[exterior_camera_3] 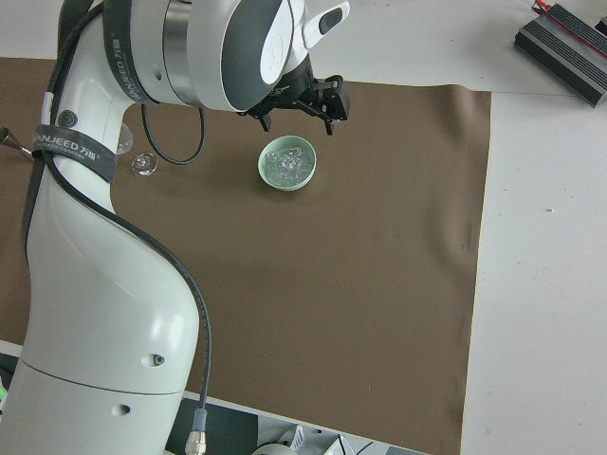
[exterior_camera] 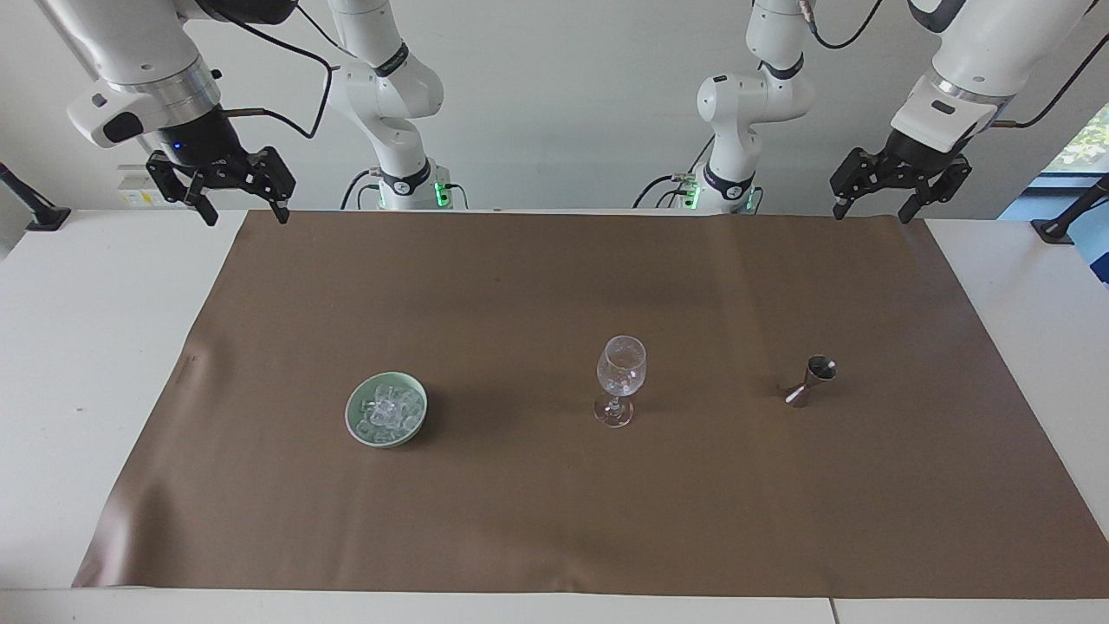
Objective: Pour wine and add ice with both arms
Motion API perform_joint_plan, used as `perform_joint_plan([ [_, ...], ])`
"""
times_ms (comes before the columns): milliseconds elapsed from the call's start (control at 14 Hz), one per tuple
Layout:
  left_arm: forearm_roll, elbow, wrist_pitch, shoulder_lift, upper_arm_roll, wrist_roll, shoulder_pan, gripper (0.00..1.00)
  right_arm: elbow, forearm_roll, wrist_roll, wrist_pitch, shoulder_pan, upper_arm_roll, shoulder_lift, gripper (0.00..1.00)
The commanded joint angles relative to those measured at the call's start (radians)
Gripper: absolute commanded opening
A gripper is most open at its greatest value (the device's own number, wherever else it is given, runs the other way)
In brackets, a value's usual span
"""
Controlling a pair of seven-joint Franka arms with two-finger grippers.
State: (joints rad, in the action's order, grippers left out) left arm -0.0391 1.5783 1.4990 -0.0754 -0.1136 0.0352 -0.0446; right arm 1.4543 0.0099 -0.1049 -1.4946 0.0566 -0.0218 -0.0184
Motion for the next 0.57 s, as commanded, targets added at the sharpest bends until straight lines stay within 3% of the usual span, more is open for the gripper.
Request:
perform_joint_plan([
  [0, -0.012, 0.012, 0.003, -0.017, 0.002, 0.003, -0.005, 1.00, 0.021, 0.012, 0.005, -0.004, -0.003, -0.004, 0.017, 1.00],
  [501, -0.018, 0.008, -0.014, -0.017, 0.009, -0.008, -0.005, 1.00, 0.021, 0.012, 0.005, -0.004, -0.003, -0.004, 0.017, 1.00],
])
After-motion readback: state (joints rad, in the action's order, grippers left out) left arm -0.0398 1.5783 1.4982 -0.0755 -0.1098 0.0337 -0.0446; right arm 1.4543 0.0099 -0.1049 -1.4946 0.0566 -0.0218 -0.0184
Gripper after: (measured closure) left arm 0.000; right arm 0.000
